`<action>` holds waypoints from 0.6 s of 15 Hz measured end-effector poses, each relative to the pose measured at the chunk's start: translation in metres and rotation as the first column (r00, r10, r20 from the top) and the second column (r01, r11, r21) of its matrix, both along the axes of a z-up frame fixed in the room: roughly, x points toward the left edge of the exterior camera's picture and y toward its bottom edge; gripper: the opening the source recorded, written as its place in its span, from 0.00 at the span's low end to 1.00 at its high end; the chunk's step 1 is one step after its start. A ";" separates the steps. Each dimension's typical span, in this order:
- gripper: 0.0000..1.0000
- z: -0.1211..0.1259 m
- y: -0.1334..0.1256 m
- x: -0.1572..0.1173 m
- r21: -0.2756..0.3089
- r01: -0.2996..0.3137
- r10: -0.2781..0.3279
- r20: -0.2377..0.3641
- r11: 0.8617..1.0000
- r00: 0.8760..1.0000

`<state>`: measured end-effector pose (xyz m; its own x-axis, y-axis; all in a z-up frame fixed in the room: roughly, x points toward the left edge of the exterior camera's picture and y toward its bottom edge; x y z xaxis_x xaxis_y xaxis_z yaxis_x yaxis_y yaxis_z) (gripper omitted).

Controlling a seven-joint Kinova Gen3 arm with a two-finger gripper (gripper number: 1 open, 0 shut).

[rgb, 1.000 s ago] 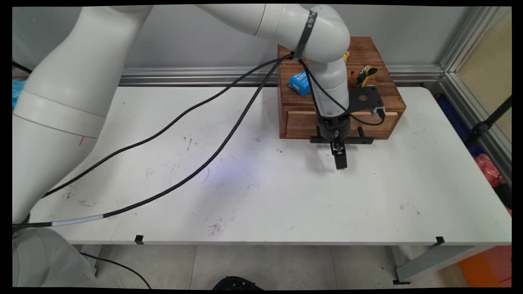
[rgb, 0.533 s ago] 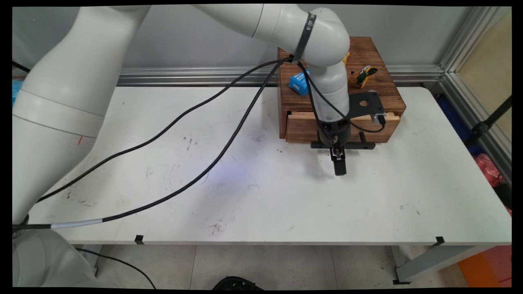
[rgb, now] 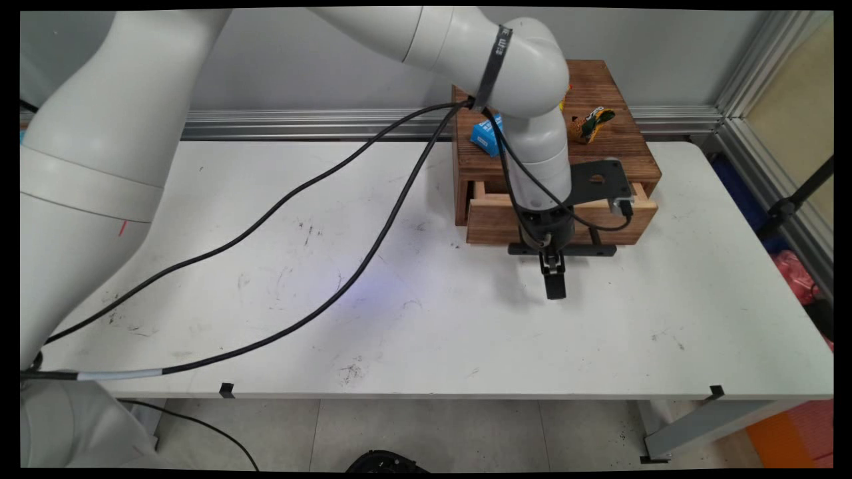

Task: Open the drawer

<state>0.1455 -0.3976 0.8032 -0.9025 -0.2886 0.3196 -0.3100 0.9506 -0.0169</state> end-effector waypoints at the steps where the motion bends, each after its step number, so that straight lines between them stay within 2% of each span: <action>1: 1.00 0.000 0.003 -0.001 0.000 0.003 -0.003 -0.002 1.000 1.000; 9: 1.00 -0.001 0.031 -0.006 -0.004 0.012 -0.012 -0.018 1.000 1.000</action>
